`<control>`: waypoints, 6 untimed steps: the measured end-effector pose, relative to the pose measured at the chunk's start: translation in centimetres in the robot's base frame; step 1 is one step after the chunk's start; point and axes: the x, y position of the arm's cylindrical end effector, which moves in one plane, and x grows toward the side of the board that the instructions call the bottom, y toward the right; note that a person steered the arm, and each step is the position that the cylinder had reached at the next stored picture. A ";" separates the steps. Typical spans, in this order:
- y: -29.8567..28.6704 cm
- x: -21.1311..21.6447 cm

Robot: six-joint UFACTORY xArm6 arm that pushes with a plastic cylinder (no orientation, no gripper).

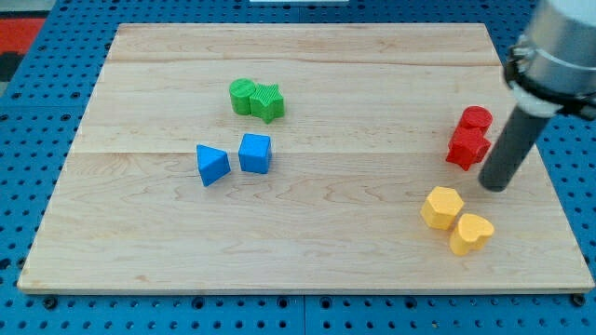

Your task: Push the blue cube into the blue triangle

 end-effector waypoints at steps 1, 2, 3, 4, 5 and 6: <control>-2.3 0.1; -8.6 0.6; -16.9 0.6; -24.2 -0.8; -25.7 -6.1; -30.0 -5.8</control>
